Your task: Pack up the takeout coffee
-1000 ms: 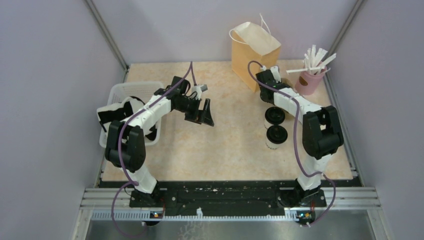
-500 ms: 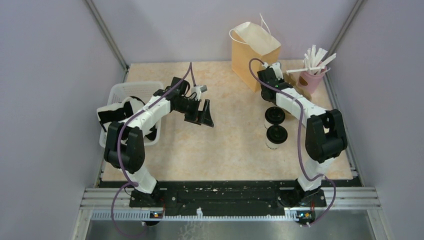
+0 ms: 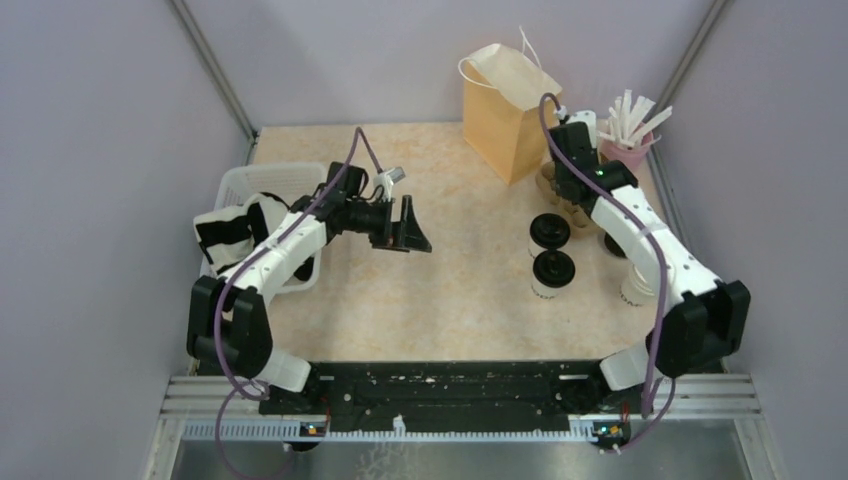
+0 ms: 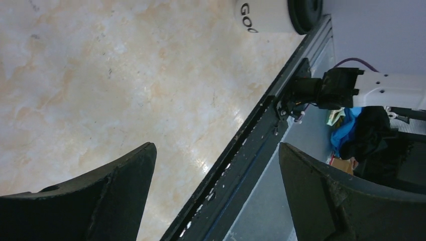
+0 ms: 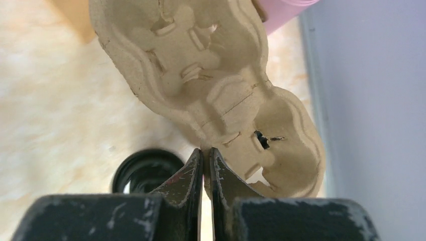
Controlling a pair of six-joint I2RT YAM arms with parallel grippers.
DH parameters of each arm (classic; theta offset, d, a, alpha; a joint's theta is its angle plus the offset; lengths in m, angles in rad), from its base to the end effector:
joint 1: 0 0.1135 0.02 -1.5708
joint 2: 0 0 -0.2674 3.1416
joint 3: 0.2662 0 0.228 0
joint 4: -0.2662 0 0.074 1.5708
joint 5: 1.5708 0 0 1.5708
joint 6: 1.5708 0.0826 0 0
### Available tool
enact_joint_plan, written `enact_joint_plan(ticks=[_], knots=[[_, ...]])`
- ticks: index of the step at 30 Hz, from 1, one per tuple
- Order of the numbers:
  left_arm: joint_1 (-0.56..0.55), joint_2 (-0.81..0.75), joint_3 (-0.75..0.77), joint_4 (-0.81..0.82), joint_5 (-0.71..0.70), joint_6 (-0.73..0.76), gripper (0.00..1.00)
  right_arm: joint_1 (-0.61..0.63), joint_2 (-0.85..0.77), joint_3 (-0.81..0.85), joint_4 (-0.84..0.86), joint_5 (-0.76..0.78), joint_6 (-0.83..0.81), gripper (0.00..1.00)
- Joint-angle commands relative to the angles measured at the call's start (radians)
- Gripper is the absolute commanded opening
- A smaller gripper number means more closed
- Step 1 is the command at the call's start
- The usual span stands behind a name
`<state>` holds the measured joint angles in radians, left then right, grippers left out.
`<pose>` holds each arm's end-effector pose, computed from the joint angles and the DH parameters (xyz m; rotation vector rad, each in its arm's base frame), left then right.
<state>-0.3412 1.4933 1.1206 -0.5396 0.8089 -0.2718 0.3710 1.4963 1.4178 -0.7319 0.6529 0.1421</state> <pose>0.2685 -0.1588 0.2522 0.4468 2.4563 -1.2628 0.3167 0.0694 0.3215 0.0447 2.2288 -0.4994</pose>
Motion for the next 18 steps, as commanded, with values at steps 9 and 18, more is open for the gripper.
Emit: enact_joint_plan(ticks=[9, 18], knots=[[-0.021, -0.140, 0.090, 0.426, -0.010, -0.695, 0.85, 0.136, -0.336, -0.088, -0.088, -0.563, -0.039, 0.00], [-0.095, -0.054, 0.381, 0.014, -0.259, -0.535, 0.80, 0.483, -0.384, -0.167, -0.044, -0.406, -0.050, 0.00]])
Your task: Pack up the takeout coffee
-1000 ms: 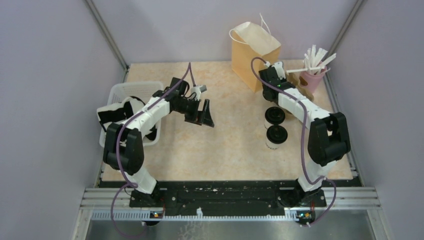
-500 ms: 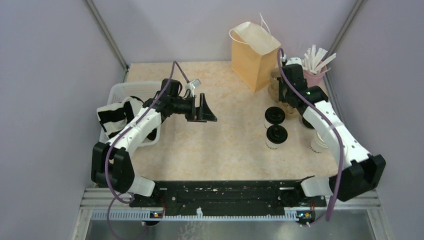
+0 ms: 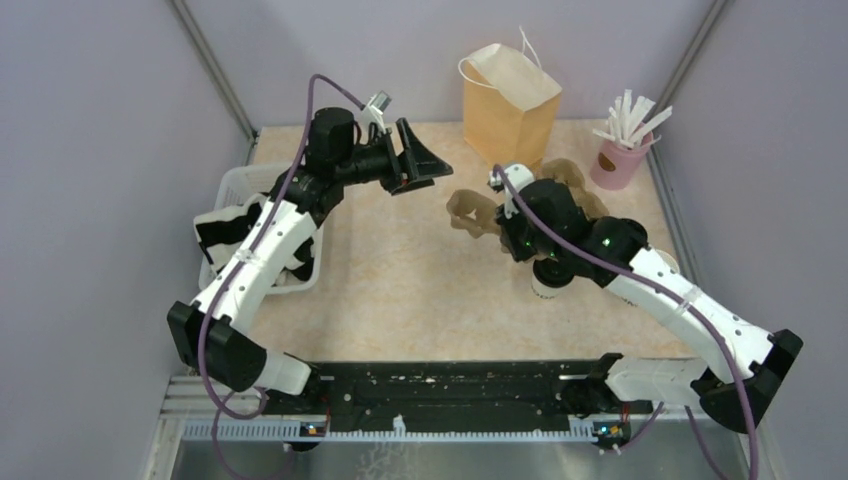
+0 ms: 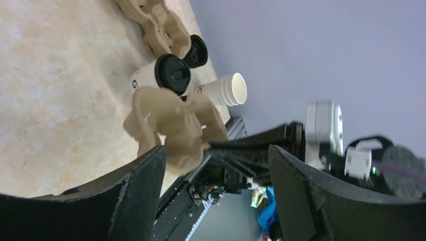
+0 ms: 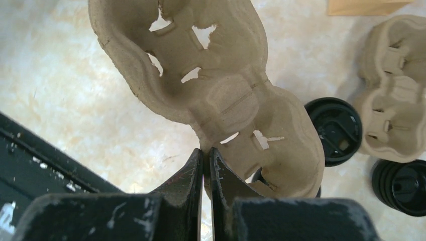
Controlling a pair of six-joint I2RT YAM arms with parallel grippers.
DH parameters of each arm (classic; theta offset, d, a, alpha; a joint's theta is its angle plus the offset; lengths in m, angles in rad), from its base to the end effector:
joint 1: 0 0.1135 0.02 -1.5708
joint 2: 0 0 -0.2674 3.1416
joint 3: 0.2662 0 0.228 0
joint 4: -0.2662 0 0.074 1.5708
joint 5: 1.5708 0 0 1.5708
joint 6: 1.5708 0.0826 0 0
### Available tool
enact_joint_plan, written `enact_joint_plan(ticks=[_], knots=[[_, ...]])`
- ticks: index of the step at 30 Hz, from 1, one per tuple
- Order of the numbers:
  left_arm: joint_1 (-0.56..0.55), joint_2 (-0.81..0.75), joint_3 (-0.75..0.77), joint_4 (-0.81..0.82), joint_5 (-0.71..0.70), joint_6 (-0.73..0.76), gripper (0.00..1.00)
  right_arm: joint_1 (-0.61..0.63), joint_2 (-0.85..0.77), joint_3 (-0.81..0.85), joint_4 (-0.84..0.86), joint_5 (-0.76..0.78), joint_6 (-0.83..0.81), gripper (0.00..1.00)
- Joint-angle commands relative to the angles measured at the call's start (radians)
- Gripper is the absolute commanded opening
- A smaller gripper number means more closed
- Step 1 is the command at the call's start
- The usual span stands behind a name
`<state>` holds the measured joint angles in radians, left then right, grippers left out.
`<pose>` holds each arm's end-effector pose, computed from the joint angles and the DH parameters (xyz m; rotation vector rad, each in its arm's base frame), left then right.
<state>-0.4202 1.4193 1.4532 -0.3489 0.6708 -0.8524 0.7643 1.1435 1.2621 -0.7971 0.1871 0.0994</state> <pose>0.2797 -0.1812 0.4023 0.0668 2.1041 -1.4525 0.1848 0.1559 0.3451 -0.6376 2.1556 0.2582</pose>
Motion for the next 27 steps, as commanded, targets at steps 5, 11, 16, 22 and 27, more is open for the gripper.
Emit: enact_joint_plan(ticks=[5, 11, 16, 22, 27], knots=[[-0.046, -0.024, -0.005, -0.220, -0.186, 0.062, 0.76, 0.176, -0.026, -0.020, 0.039, 0.083, 0.009, 0.00], [-0.077, 0.005, -0.025, -0.288, -0.205, 0.070, 0.75, 0.210, -0.016, -0.017, 0.048, 0.097, 0.011, 0.00], [-0.084, 0.009, -0.041, -0.274, -0.187, 0.075, 0.65, 0.211, -0.005, -0.001, 0.047, 0.101, 0.000, 0.00], [-0.088, 0.025, -0.053, -0.241, -0.154, 0.071, 0.39, 0.213, 0.010, 0.009, 0.054, 0.099, -0.009, 0.00], [-0.088, 0.025, -0.052, -0.224, -0.150, 0.085, 0.17, 0.214, 0.009, 0.011, 0.053, 0.100, -0.001, 0.00]])
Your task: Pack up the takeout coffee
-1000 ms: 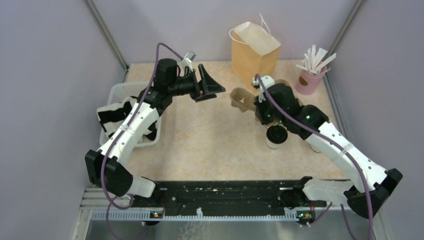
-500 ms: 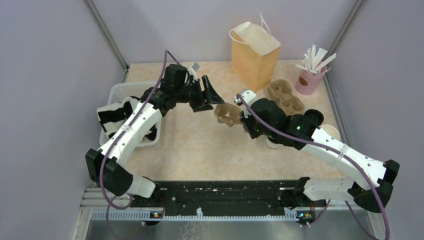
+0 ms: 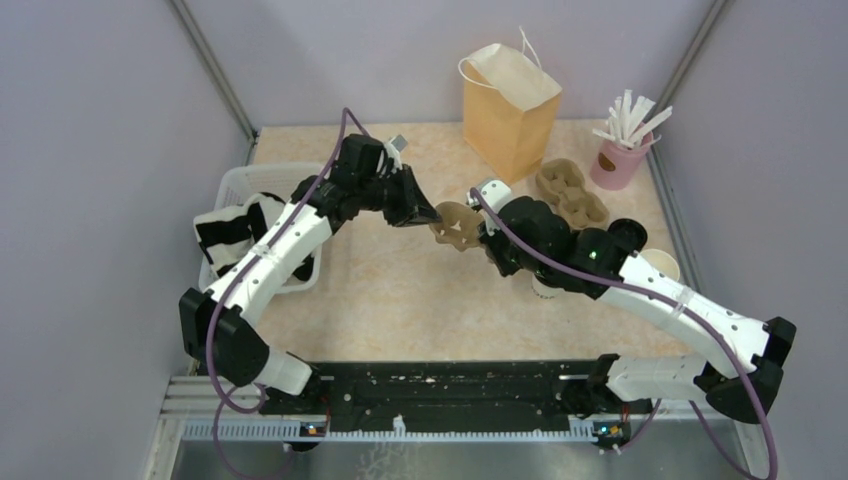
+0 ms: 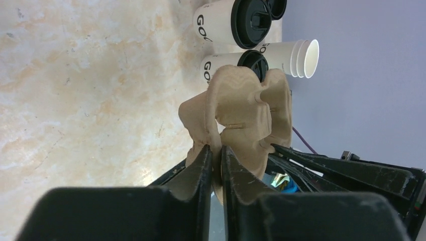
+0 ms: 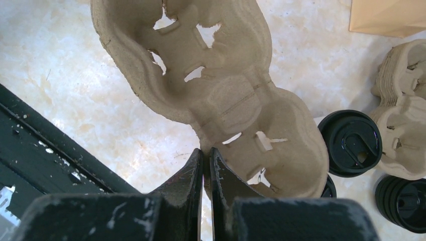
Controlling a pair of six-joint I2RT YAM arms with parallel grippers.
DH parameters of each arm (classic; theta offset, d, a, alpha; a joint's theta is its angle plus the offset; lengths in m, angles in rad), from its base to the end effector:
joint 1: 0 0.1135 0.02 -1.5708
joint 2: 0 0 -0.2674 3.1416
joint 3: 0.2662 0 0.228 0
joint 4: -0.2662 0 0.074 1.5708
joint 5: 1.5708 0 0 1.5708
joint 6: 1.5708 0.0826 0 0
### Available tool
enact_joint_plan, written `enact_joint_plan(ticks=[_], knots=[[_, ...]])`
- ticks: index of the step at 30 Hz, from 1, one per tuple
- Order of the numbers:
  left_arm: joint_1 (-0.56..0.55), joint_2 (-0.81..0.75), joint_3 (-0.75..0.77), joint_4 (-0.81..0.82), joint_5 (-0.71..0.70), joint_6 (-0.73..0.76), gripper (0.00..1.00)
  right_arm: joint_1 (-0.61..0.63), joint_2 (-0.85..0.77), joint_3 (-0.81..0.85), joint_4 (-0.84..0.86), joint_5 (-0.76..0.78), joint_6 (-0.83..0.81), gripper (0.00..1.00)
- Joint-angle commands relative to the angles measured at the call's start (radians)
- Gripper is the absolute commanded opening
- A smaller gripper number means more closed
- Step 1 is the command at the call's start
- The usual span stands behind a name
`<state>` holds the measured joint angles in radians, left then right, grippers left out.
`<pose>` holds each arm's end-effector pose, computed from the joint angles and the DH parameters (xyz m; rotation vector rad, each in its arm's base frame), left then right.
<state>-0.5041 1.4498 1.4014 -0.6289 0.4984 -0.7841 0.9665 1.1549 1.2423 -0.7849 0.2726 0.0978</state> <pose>0.2651 -0.1913 0.3364 -0.0459 2.4592 -1.1992 0.1567 0.1878 0.3384 -0.8150 2.0985 0.2665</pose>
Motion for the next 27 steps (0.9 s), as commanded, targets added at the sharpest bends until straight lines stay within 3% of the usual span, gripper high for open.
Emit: enact_joint_plan(ticks=[1, 3, 4, 5, 7, 9, 13, 18, 27], knots=[[-0.004, -0.007, -0.001, 0.066, 0.027, 0.019, 0.11, 0.012, -0.004, 0.029, 0.039, 0.014, 0.004, 0.00], [-0.003, -0.016, -0.007, 0.084, 0.031, 0.025, 0.00, 0.012, -0.008, 0.033, 0.026, 0.014, 0.020, 0.00], [-0.004, -0.022, -0.013, 0.097, 0.031, 0.030, 0.00, 0.012, -0.011, 0.036, 0.014, 0.011, 0.035, 0.08], [-0.002, -0.033, -0.020, 0.120, 0.035, 0.037, 0.00, 0.011, -0.018, 0.037, 0.002, 0.012, 0.055, 0.26], [0.000, -0.062, -0.039, 0.170, 0.038, 0.046, 0.00, -0.002, -0.037, 0.047, -0.030, 0.003, 0.097, 0.54], [0.003, -0.097, -0.066, 0.229, 0.042, 0.053, 0.00, -0.066, -0.051, 0.074, -0.072, -0.106, 0.141, 0.67], [0.011, -0.176, -0.135, 0.373, 0.032, 0.057, 0.00, -0.273, -0.092, 0.149, -0.143, -0.366, 0.236, 0.76], [0.024, -0.239, -0.133, 0.343, -0.059, 0.084, 0.00, -0.503, -0.091, 0.242, -0.222, -0.591, 0.298, 0.81], [0.025, -0.346, -0.077, 0.094, -0.387, 0.084, 0.00, -0.822, 0.162, 0.443, -0.157, -0.570, 0.374, 0.81]])
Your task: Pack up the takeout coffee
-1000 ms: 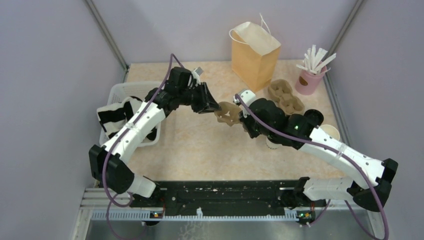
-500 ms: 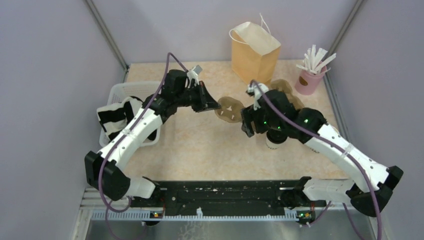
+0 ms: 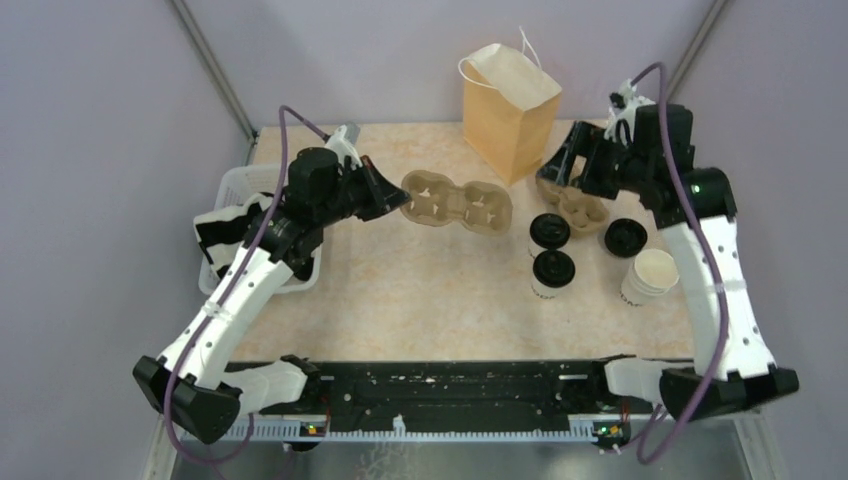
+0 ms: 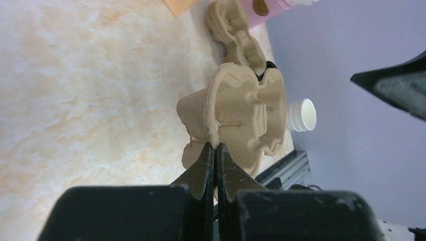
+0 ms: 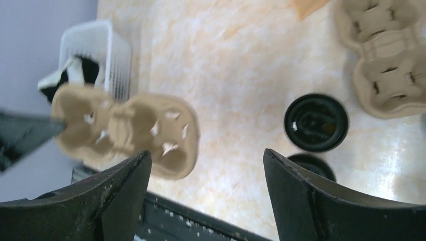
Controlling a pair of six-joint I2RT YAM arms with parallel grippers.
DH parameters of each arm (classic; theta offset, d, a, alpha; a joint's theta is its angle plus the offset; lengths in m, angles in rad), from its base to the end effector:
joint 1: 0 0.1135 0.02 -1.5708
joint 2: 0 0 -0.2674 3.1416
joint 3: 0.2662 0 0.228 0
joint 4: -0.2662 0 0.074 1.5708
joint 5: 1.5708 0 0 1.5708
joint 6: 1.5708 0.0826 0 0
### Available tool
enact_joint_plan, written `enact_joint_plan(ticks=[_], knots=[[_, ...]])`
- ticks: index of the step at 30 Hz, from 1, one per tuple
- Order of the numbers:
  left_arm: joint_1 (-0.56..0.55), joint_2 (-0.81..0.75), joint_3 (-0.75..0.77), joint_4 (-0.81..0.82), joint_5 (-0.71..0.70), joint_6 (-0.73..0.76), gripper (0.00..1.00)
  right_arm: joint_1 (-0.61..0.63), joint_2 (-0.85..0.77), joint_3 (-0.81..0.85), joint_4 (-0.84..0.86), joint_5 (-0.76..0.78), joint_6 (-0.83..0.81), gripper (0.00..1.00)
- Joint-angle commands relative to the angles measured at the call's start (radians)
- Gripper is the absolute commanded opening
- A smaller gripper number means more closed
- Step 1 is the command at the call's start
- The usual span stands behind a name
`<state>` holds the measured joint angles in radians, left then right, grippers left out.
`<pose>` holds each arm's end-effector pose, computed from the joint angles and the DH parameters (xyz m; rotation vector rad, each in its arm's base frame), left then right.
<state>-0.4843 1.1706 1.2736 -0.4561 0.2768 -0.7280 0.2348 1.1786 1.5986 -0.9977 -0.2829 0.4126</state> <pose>0.2306 -0.1468 0.3890 -0.0517 2.0633 -1.0512 0.2112 0.0742 0.4213 0.0262 2.2005 0.6744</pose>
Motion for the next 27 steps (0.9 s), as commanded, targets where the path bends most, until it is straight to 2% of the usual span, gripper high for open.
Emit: enact_joint_plan(ticks=[1, 5, 12, 15, 20, 22, 24, 27], knots=[[0.005, -0.083, 0.054, -0.090, -0.183, 0.035, 0.00, -0.099, 0.183, 0.119, 0.076, 0.024, 0.061, 0.81], [0.005, -0.121, 0.070, -0.125, -0.223, 0.091, 0.00, -0.112, 0.360, 0.267, 0.147, 0.205, 0.077, 0.80], [0.005, -0.109, 0.126, -0.187, -0.215, 0.256, 0.00, -0.111, 0.610, 0.437, 0.262, 0.390, 0.341, 0.79], [0.004, -0.100, 0.158, -0.210, -0.217, 0.340, 0.00, -0.111, 0.720, 0.513, 0.304, 0.413, 0.416, 0.77], [0.005, -0.114, 0.167, -0.235, -0.231, 0.460, 0.00, -0.103, 0.931, 0.764, 0.211, 0.398, 0.461, 0.72], [0.005, -0.129, 0.153, -0.236, -0.245, 0.479, 0.00, -0.091, 0.987, 0.831, 0.169, 0.409, 0.459, 0.64], [0.005, -0.137, 0.149, -0.232, -0.255, 0.485, 0.00, -0.073, 1.002, 0.848, 0.142, 0.421, 0.454, 0.46], [0.006, -0.138, 0.179, -0.247, -0.305, 0.478, 0.00, -0.029, 0.986, 0.843, 0.097, 0.481, 0.400, 0.28]])
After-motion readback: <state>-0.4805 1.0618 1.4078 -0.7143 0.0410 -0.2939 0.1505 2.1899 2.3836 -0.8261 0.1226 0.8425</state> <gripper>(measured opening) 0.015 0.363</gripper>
